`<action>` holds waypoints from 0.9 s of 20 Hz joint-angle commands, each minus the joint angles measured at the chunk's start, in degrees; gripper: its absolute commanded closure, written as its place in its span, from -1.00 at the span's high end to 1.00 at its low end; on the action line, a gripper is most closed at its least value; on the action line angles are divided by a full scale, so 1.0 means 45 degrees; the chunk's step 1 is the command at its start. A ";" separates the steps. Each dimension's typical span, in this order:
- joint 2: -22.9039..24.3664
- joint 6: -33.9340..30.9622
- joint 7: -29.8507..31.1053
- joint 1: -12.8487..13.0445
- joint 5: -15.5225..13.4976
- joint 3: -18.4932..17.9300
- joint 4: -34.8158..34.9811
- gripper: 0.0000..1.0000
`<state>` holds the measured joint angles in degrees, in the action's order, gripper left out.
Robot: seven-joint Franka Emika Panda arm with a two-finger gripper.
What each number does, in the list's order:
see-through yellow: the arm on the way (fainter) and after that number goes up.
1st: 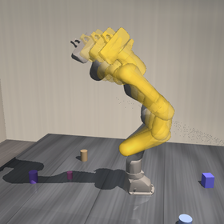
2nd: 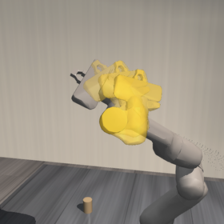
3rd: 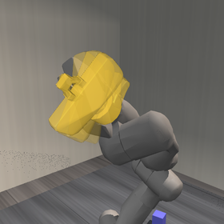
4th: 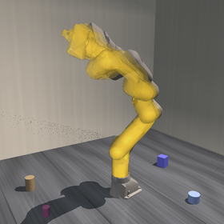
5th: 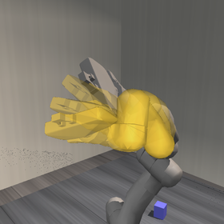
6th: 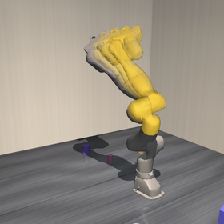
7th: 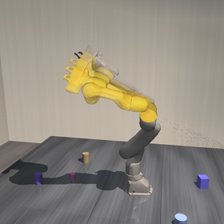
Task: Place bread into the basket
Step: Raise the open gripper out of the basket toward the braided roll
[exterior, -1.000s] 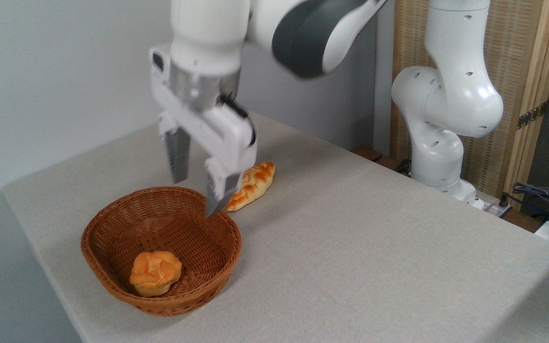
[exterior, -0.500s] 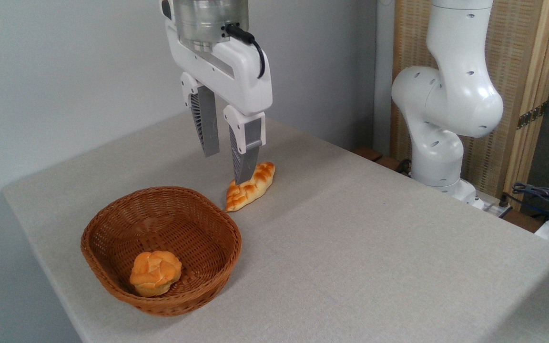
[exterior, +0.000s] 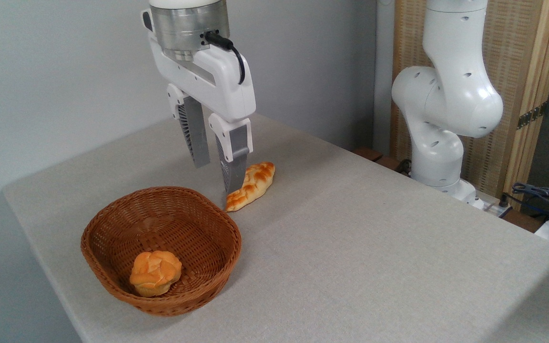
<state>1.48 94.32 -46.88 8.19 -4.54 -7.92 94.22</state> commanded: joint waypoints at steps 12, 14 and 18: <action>-0.0095 -0.0551 0.0809 -0.0413 0.0930 0.1329 -0.0547 1.00; -0.0095 -0.0551 0.0809 -0.0725 0.0911 0.1447 -0.0528 1.00; -0.0095 -0.0570 0.0790 -0.0785 0.0911 0.1331 -0.0470 1.00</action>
<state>1.28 93.54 -43.93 5.83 -1.29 -2.27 93.02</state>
